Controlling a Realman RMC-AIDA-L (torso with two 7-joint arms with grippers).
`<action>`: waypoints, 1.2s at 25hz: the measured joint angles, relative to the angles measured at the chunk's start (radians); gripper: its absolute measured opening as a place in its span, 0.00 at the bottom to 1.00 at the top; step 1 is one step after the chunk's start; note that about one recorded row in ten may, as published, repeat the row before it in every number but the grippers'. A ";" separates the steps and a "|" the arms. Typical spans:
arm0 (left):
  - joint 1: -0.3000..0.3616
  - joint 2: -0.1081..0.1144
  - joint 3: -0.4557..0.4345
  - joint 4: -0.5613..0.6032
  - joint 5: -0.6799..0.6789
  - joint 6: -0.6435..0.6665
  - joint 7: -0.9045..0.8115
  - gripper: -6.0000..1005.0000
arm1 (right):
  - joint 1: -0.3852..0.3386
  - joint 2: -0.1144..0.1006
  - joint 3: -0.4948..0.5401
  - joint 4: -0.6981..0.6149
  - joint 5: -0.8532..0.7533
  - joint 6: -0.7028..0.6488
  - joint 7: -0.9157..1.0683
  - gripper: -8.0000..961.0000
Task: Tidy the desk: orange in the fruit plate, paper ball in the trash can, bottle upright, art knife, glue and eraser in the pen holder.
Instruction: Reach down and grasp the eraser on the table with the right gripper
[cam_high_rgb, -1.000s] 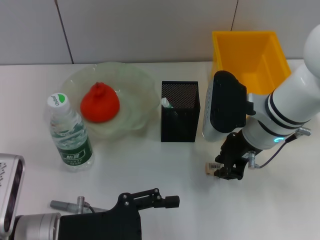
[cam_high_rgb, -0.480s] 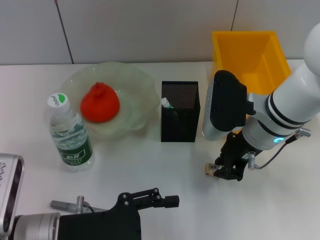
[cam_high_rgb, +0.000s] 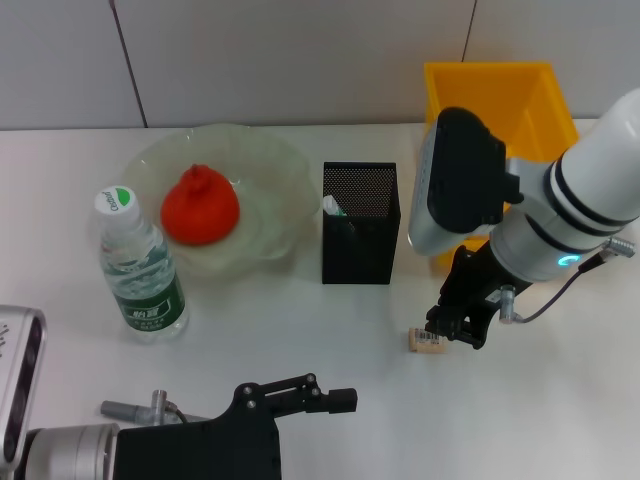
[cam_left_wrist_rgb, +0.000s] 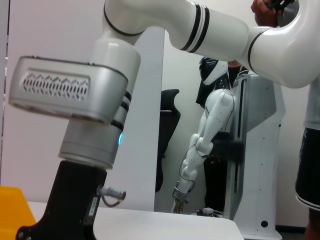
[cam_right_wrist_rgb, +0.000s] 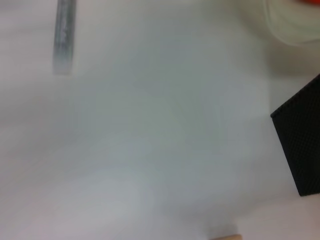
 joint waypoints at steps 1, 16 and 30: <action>0.000 0.000 0.000 0.000 0.000 0.000 0.000 0.77 | 0.000 0.000 0.008 0.005 0.000 -0.009 0.002 0.09; -0.001 0.000 -0.001 0.000 0.000 0.001 0.000 0.77 | -0.003 0.001 -0.002 -0.053 0.021 0.063 0.000 0.26; 0.000 0.001 0.001 -0.001 0.000 0.001 0.000 0.77 | 0.008 0.001 -0.050 -0.103 0.015 0.105 0.004 0.54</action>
